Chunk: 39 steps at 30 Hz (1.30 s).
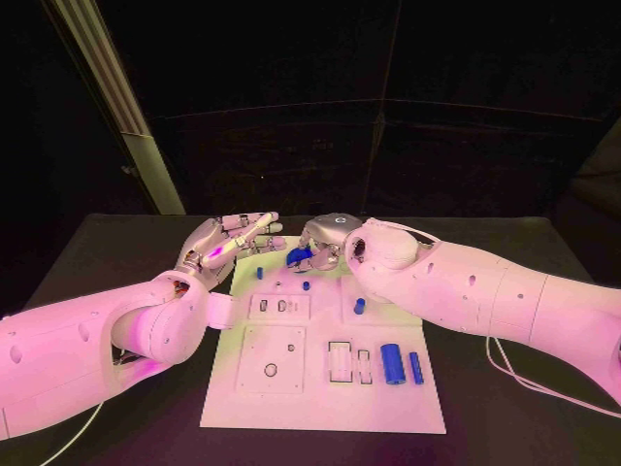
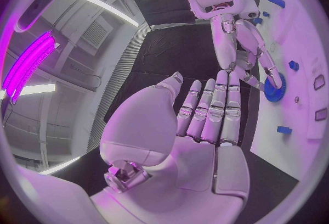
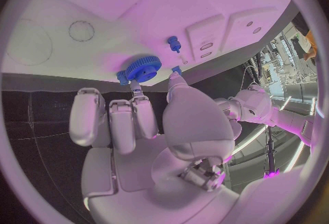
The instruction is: Assemble the parts on the task board
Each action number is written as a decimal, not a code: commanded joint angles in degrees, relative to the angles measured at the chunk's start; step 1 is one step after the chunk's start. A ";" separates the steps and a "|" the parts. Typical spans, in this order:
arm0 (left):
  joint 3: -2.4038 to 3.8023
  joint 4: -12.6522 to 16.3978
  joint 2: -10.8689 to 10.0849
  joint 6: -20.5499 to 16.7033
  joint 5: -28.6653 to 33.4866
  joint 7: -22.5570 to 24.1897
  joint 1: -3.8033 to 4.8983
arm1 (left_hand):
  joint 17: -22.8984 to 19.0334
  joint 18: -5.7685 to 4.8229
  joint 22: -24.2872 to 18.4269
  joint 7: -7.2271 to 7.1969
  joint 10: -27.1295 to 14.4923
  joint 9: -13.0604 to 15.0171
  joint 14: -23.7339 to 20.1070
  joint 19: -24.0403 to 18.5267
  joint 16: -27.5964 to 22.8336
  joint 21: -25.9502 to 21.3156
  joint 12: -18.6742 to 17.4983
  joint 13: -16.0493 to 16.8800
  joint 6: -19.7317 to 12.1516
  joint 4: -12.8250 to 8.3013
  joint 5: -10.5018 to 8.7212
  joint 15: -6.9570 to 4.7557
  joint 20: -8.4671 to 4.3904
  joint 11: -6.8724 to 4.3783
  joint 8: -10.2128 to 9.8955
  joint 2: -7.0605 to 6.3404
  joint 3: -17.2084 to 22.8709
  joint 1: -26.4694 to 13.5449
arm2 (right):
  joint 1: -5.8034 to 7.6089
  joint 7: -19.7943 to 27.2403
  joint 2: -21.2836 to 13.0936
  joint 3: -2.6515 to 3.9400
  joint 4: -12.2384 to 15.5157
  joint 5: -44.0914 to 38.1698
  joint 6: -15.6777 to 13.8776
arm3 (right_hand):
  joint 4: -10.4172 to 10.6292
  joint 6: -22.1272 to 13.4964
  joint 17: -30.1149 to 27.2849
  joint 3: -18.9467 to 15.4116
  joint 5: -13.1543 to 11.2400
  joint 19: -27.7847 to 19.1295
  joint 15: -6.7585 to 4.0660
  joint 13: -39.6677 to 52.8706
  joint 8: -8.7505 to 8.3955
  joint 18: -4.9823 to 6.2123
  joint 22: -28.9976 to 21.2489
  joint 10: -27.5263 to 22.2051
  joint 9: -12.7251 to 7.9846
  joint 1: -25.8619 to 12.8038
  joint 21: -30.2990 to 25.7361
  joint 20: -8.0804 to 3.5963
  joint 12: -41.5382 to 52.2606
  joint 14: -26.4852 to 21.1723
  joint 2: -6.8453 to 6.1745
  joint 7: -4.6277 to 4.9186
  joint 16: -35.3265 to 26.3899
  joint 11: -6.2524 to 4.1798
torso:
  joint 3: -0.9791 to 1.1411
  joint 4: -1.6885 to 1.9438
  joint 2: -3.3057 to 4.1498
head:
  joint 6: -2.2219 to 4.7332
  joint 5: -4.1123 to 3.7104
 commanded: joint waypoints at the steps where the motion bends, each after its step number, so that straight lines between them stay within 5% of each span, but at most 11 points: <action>1: 0.03 -0.03 0.09 0.78 -0.15 0.28 0.10 | -0.06 0.21 -0.06 2.69 -0.35 -0.06 -0.52 -0.07 -0.40 -0.40 -0.38 -0.08 -0.23 -0.17 -0.01 0.06 0.26 0.10 -0.26 0.01 0.30 0.06 | -0.24 -1.06 -0.15 -0.23 -0.51 1.44 3.08 | -0.01 -0.30 10.60 -0.55 2.18 -0.11 0.40 7.47 0.25 -0.98 -0.01 0.42 0.16 0.96 -0.30 0.49 -0.15 4.97 0.98 0.17 0.13 0.45 | -0.03 -0.01 -0.02 | -0.07 0.00; 4: 0.03 -0.04 0.09 0.77 -0.15 0.30 0.11 | -0.06 0.21 -0.06 2.69 -0.35 -0.06 -0.52 -0.07 -0.40 -0.40 -0.38 -0.08 -0.23 -0.17 -0.01 0.06 0.26 0.10 -0.26 0.01 0.30 0.06 | -0.24 -0.91 -0.29 -0.23 -0.64 2.26 3.24 | -0.07 -0.30 10.61 -0.93 4.15 -0.10 0.40 7.51 0.25 -0.98 0.02 0.43 0.17 1.69 -0.28 0.51 -0.11 4.97 1.52 0.18 0.13 0.44 | -0.02 0.02 -0.01 | -0.05 -0.03; 19: 0.03 0.00 -0.09 0.73 -0.15 0.35 0.11 | -0.06 0.21 -0.06 2.69 -0.35 -0.06 -0.52 -0.07 -0.40 -0.40 -0.38 -0.08 -0.23 -0.17 -0.01 0.06 0.26 0.10 -0.26 0.01 0.30 0.06 | -0.23 -0.05 -2.00 -0.24 0.18 3.16 0.92 | -0.34 -0.03 10.87 -1.68 6.61 0.12 0.37 7.75 0.35 -1.06 0.45 0.59 0.22 3.37 -0.09 0.49 0.15 5.03 2.18 0.11 0.23 0.38 | 0.00 -0.01 0.01 | -0.28 -0.12; 27: 0.03 -0.02 -0.12 0.74 -0.15 0.34 0.11 | -0.06 0.21 -0.06 2.69 -0.35 -0.06 -0.52 -0.07 -0.40 -0.40 -0.38 -0.08 -0.23 -0.17 -0.01 0.06 0.26 0.10 -0.26 0.01 0.30 0.06 | -0.26 1.58 -3.46 -0.26 1.55 3.50 -4.51 | -0.56 0.20 10.82 -1.86 7.02 0.17 0.33 7.79 0.42 -1.07 0.52 0.63 0.26 4.00 -0.05 0.46 0.20 5.02 2.20 0.04 0.21 0.33 | 0.02 -0.02 -0.02 | -0.19 -0.14; 33: 0.03 -0.01 -0.34 0.73 -0.15 0.40 0.11 | -0.06 0.21 -0.06 2.69 -0.35 -0.06 -0.52 -0.07 -0.40 -0.40 -0.38 -0.08 -0.23 -0.17 -0.01 0.06 0.26 0.10 -0.26 0.01 0.30 0.06 | -0.29 9.25 -8.33 -0.28 4.73 9.67 -9.72 | -1.99 1.12 10.34 -1.99 7.24 0.03 0.09 7.74 0.54 -1.02 0.29 0.61 0.33 7.16 -0.14 0.26 0.11 4.90 2.44 -0.24 0.01 0.06 | -0.02 -0.14 -0.17 | 0.03 -0.11; 39: 0.03 -0.16 -0.66 0.75 -0.15 0.50 0.11 | -0.06 0.21 -0.06 2.69 -0.35 -0.06 -0.52 -0.07 -0.40 -0.40 -0.38 -0.08 -0.23 -0.17 -0.01 0.06 0.26 0.10 -0.26 0.01 0.30 0.06 | -0.28 18.56 -15.49 -0.30 7.46 25.24 -10.04 | -6.29 1.94 7.13 -1.50 6.10 -2.39 -0.26 5.59 0.66 -0.21 -4.09 -1.23 0.34 13.75 -2.19 0.03 -2.60 4.10 1.60 -0.53 -1.45 -0.28 | -0.03 -0.66 -0.42 | 0.26 -0.32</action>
